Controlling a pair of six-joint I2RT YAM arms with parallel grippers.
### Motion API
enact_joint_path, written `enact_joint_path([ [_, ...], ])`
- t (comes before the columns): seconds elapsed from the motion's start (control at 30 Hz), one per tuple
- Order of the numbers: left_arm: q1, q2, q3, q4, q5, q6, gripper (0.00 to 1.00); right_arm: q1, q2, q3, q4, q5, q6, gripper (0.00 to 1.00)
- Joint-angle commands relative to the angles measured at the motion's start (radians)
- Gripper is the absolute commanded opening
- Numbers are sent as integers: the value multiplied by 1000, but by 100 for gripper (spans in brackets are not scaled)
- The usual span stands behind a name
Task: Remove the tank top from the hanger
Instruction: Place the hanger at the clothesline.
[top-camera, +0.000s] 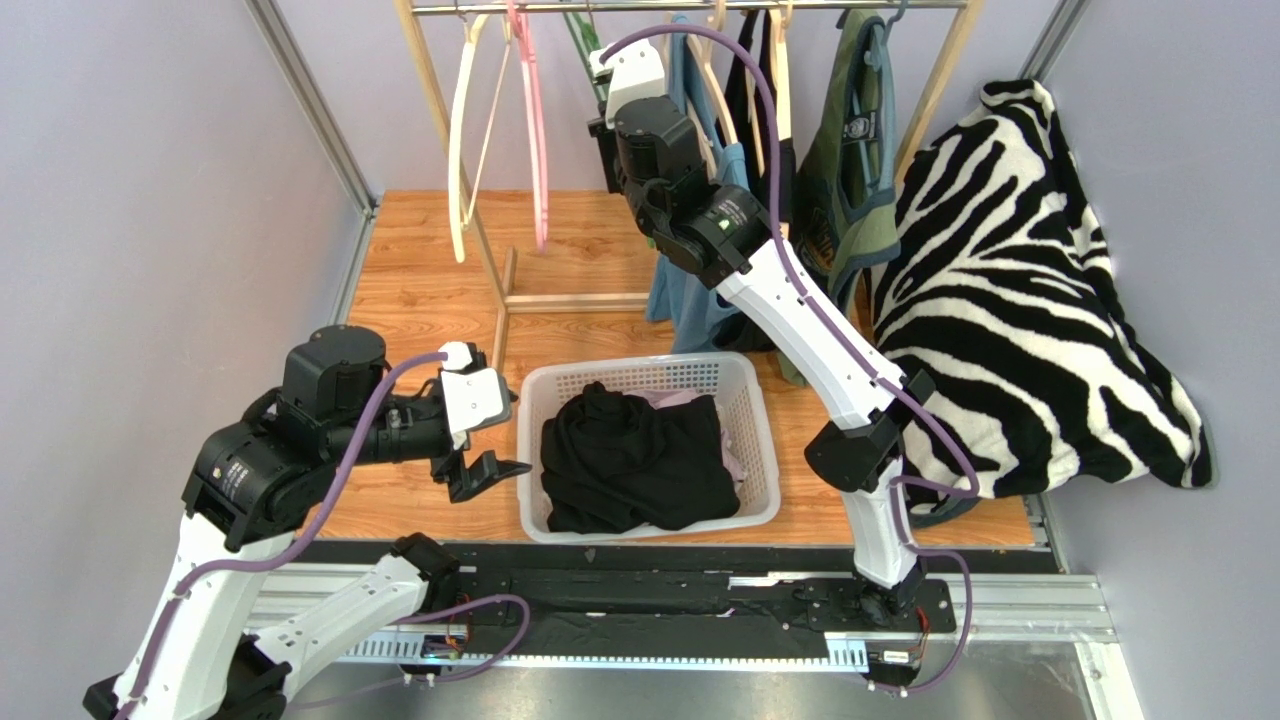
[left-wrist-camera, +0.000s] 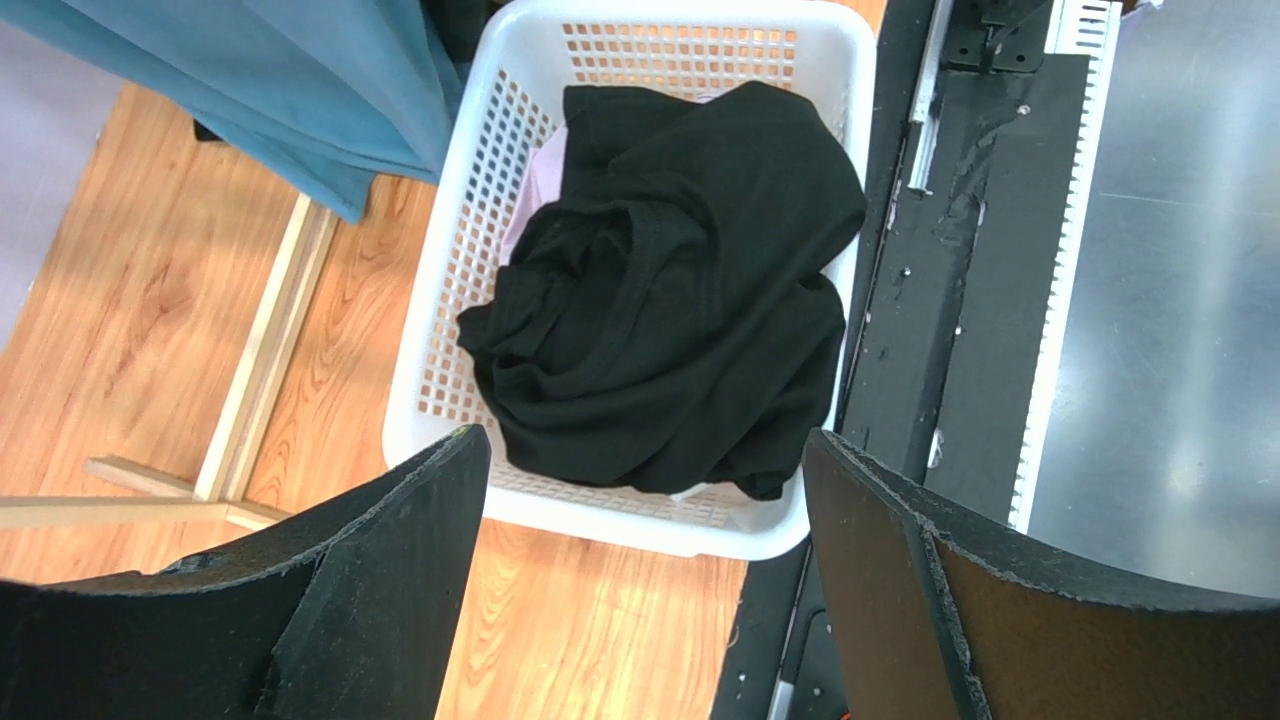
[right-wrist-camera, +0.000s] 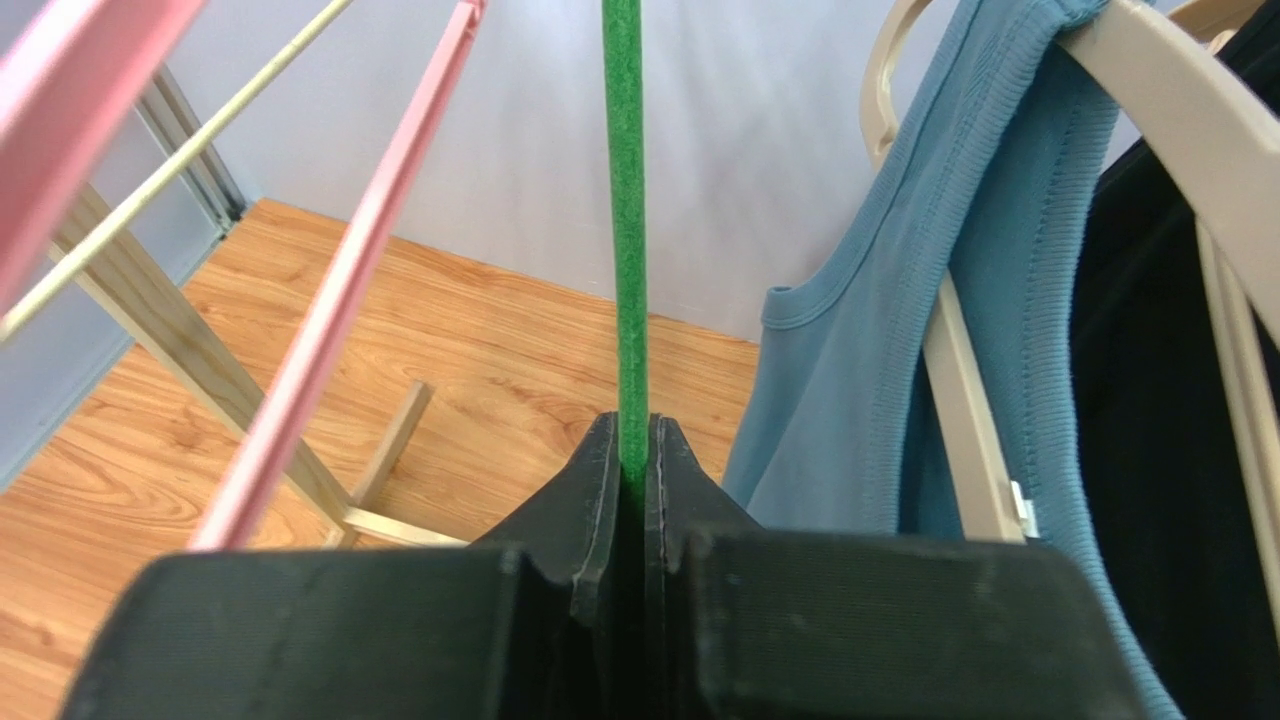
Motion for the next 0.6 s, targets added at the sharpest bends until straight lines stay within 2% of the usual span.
enact_joint_path([
  [0.0, 3, -7, 10, 10, 23, 15, 85, -4, 40, 61, 2, -15, 80, 0],
  [0.57, 4, -3, 5, 14, 17, 12, 85, 56, 75, 115, 88, -15, -61, 0],
])
